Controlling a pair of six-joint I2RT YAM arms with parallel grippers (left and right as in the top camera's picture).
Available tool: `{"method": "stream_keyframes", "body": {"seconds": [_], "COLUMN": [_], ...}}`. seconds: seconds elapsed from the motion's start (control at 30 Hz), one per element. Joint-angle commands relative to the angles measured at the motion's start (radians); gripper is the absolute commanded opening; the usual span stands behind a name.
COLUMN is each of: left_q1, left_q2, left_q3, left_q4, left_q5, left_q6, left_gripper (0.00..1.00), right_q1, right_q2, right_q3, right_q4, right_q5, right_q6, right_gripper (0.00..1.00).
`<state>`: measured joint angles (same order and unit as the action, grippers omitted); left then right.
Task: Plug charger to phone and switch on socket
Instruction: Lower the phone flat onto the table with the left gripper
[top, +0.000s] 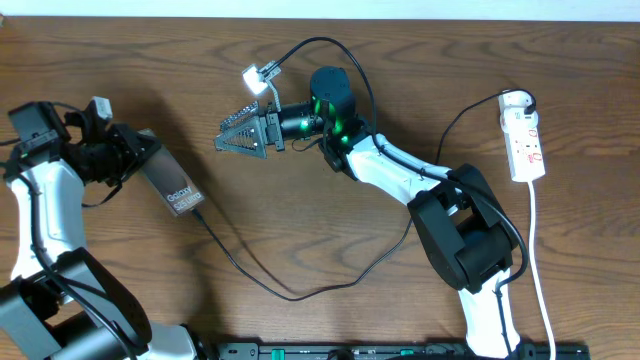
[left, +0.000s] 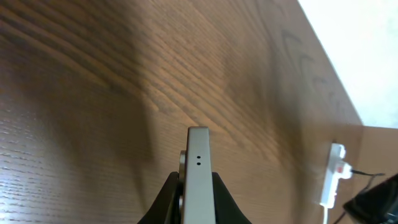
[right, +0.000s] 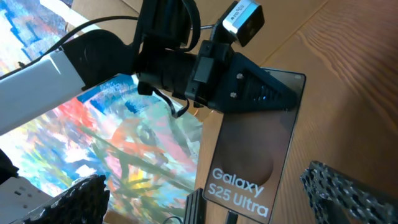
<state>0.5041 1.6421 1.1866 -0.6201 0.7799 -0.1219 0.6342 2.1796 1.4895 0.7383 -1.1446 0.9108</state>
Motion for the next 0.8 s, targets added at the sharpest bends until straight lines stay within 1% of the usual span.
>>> {"method": "stream_keyframes", "body": {"seconds": [0.0, 0.1, 0.13, 0.37, 0.77], "left_q1": [-0.05, -0.095, -0.109, -0.125, -0.128], "left_q2": [0.011, 0.055, 0.084, 0.178, 0.279], "left_q3": [-0.019, -0.03, -0.03, -0.031, -0.033], "left_q4": [0.013, 0.031, 0.039, 0.084, 0.106], "left_q5": [-0.058, -0.078, -0.078, -0.078, -0.1], "left_q6": [0.016, 0.012, -0.02, -0.109, -0.118], "left_gripper": [0.08, 0.07, 0.07, 0.07, 0.08], "right_q1": [-0.004, -0.004, -0.004, -0.004, -0.004], "right_q2": [-0.009, -0.009, -0.009, -0.009, -0.009], "right_q3": [0.018, 0.018, 0.018, 0.018, 0.018], "right_q4": [0.002, 0.002, 0.002, 0.002, 0.002], "right_q5": [0.003, -0.014, -0.018, -0.021, -0.021], "right_q6": [0.009, 0.008, 0.008, 0.008, 0.0], "right_gripper": [0.99, 0.99, 0.99, 0.99, 0.99]}}
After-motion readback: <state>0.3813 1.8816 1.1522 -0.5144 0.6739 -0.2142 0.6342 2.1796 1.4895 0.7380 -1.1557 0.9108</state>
